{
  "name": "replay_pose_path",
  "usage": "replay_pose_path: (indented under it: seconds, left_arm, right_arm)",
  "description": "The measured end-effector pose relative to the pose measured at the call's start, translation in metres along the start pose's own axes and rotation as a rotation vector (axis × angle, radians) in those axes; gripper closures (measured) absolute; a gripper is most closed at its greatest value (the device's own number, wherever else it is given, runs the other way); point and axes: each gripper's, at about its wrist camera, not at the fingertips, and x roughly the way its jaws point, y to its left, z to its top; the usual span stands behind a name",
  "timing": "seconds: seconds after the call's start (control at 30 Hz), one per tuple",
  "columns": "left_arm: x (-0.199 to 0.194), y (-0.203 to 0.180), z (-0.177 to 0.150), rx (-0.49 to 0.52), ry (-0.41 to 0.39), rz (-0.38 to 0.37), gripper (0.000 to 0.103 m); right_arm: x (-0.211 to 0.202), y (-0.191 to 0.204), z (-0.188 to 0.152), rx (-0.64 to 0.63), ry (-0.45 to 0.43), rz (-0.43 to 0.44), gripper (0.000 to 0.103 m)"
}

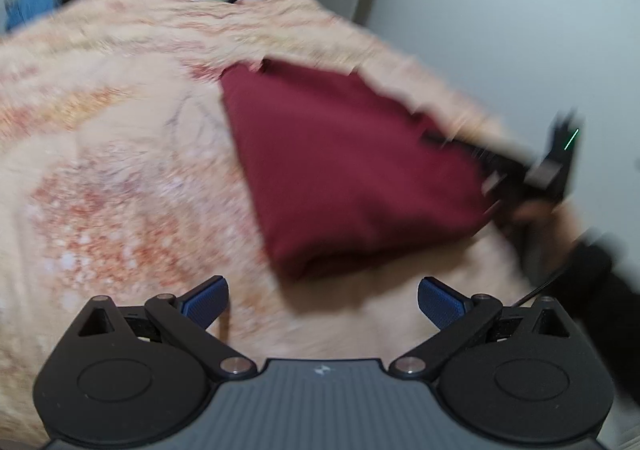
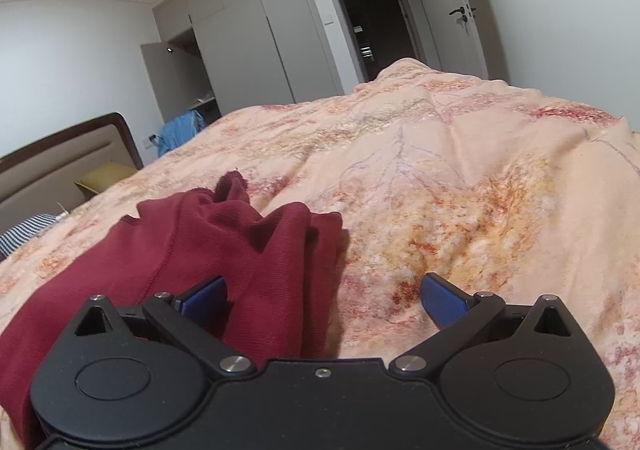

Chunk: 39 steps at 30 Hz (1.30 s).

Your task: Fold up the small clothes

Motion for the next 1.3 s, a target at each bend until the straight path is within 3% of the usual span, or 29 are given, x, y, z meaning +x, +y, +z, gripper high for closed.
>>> replay_pose_path:
  seconds: [0.07,0.13,0.23,0.33,0.47,0.57,0.73,0.93,1.3]
  left_arm:
    - [-0.011,0.007,0.007,-0.056,-0.050,-0.042,0.000]
    - [-0.014,0.008,0.012,-0.073,-0.085,-0.023,0.000]
    - [0.000,0.007,0.022,-0.066,-0.112,0.060,0.000]
    - [0.024,0.008,0.039,-0.134,-0.169,0.165,0.000]
    - [0.056,0.024,0.062,-0.196,-0.195,0.137,0.000]
    - [0.081,0.037,0.060,-0.203,-0.124,0.141,0.000]
    - [0.079,0.048,0.030,-0.169,-0.227,0.072,0.000]
    - [0.080,0.047,0.014,-0.136,-0.313,0.068,0.000]
    - [0.080,0.047,0.009,-0.115,-0.363,0.070,0.000]
  right_arm:
    - [-0.002,-0.001,-0.001,0.003,-0.008,0.029,0.000]
    - [-0.004,-0.002,-0.002,0.003,-0.015,0.079,0.000]
    - [-0.006,-0.003,-0.003,0.005,-0.006,0.194,0.000]
    - [-0.004,-0.003,-0.004,0.014,0.031,0.329,0.000]
    - [-0.005,-0.011,-0.003,0.067,0.044,0.402,0.000]
    - [-0.006,-0.016,-0.003,0.107,0.040,0.421,0.000]
    - [-0.007,-0.015,-0.002,0.096,0.043,0.409,0.000]
    - [-0.005,-0.012,-0.003,0.092,0.042,0.400,0.000]
    - [-0.003,-0.013,-0.003,0.097,0.038,0.399,0.000]
